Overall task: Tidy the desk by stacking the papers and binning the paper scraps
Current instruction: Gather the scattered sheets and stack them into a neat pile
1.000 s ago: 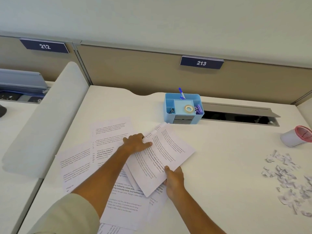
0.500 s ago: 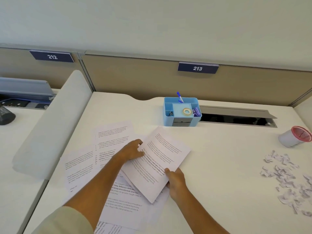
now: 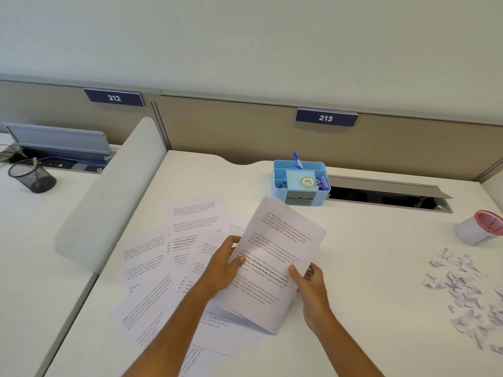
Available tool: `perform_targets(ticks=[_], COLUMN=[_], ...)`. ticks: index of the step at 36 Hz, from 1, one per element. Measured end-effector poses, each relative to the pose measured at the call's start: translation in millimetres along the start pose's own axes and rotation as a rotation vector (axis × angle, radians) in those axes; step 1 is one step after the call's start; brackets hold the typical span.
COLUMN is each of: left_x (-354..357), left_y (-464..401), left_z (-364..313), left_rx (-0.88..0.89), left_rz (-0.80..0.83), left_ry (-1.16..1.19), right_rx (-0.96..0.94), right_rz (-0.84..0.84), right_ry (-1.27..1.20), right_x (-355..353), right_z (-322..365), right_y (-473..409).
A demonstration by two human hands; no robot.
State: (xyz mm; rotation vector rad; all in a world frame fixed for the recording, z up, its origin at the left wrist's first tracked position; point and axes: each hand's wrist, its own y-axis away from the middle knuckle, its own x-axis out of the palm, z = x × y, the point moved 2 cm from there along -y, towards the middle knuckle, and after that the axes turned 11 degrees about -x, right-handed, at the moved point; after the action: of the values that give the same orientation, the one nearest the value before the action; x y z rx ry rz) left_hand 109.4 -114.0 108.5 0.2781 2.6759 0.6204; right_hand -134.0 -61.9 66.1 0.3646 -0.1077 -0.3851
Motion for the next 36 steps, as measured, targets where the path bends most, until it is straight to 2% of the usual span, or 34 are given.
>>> perform_targets(ticks=[5,9,18,26,36], left_x=[16.7,28.8,50.5,60.6,54.2], left_y=[16.2,25.1,40.2,49.9,46.9], left_z=[7.9,3.3,-27.0,-14.7,-13.1], left_rx=[-0.058,-0.078,-0.005,-0.035,-0.055], left_rz=[0.018,0.010,-0.050,-0.084,-0.132], left_ry=[0.054,0.063,0.163,0.226,0.215], right_rx=[-0.030,-0.128,-0.335,-0.296,-0.307], right_rz=[0.096,0.071,-0.008,0.030,0.048], right_ry=[-0.067,-0.029,0.013,0.067,0.111], right_x=[-9.9,-12.8,-18.1,-20.2,-12.1], right_z=[8.4,24.8,64.1,38.2,36.8], right_y=[5.9,15.4,34.6,43.8,41.2])
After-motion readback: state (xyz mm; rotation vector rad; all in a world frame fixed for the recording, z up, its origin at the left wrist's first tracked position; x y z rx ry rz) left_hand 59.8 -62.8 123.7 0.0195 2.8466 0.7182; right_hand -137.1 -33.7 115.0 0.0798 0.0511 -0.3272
